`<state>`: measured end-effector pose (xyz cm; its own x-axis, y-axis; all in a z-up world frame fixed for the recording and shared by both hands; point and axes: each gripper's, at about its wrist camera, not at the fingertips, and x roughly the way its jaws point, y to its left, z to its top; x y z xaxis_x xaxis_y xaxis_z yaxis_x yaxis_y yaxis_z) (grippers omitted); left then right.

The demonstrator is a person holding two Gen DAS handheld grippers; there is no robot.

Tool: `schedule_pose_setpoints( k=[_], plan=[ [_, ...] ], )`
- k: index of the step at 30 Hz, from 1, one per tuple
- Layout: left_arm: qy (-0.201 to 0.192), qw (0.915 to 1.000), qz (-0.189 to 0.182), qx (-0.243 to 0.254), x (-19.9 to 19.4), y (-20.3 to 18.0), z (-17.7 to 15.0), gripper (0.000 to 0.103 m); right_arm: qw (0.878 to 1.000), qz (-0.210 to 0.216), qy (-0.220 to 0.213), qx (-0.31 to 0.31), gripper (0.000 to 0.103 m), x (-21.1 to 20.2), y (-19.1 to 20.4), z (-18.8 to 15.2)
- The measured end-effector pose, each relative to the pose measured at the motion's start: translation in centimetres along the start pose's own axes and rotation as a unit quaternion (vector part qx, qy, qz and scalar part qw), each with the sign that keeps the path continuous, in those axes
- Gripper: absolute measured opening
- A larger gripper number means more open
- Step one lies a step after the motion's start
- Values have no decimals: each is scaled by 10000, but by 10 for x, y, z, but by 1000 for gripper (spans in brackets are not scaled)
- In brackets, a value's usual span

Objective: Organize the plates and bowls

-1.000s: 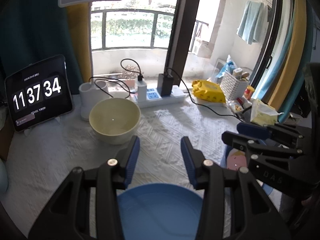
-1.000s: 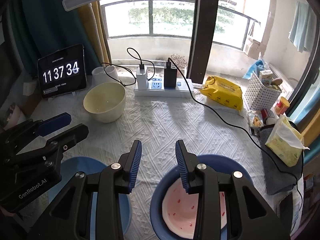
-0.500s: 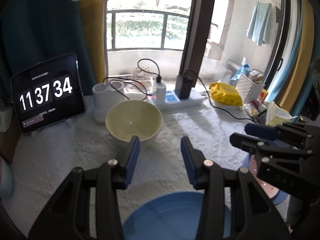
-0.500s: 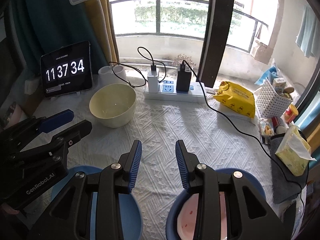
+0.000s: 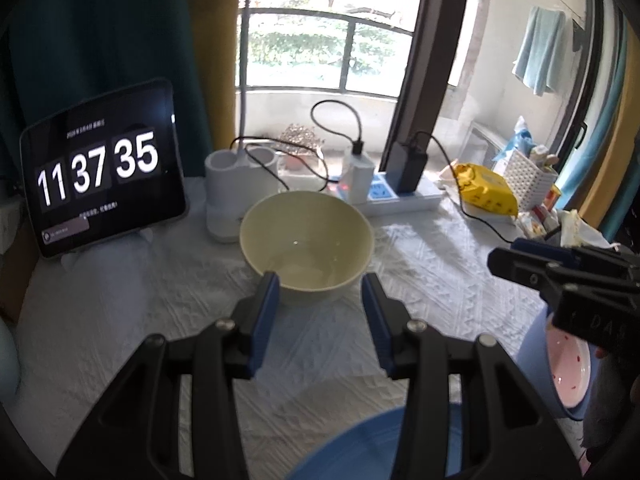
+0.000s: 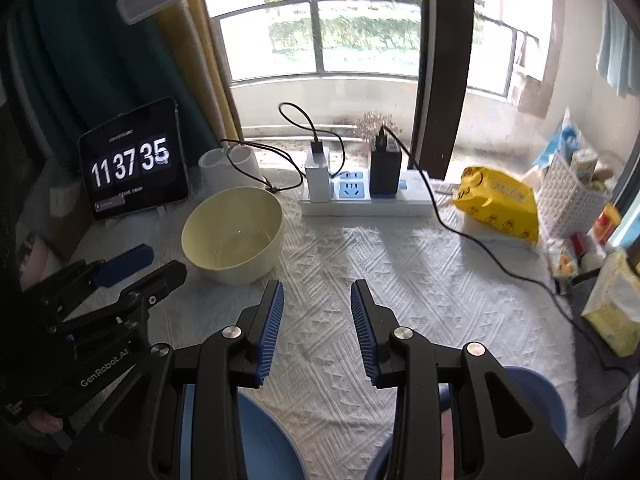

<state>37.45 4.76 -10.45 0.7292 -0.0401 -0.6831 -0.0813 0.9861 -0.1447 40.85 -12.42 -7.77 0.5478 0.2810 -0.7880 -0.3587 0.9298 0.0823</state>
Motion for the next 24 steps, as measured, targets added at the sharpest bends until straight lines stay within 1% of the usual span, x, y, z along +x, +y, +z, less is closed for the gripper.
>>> schedule_pose_setpoints(
  k=[2, 9, 12, 20, 24],
  plan=[
    [17, 10000, 38, -64, 5, 6, 0, 44, 9999, 40, 49, 116, 37, 7, -3, 1],
    [-43, 9996, -34, -291, 16, 24, 4, 44, 9998, 75, 114, 170, 37, 21, 0, 7],
    [-32, 9993, -2, -374, 24, 30, 6, 44, 9997, 129, 116, 198, 37, 27, 2, 11],
    [32, 9988, 80, -492, 45, 39, 10, 44, 9985, 399, 241, 289, 37, 55, 20, 21],
    [124, 9979, 35, -641, 54, 46, 11, 44, 9975, 497, 324, 378, 36, 71, 30, 26]
  ],
)
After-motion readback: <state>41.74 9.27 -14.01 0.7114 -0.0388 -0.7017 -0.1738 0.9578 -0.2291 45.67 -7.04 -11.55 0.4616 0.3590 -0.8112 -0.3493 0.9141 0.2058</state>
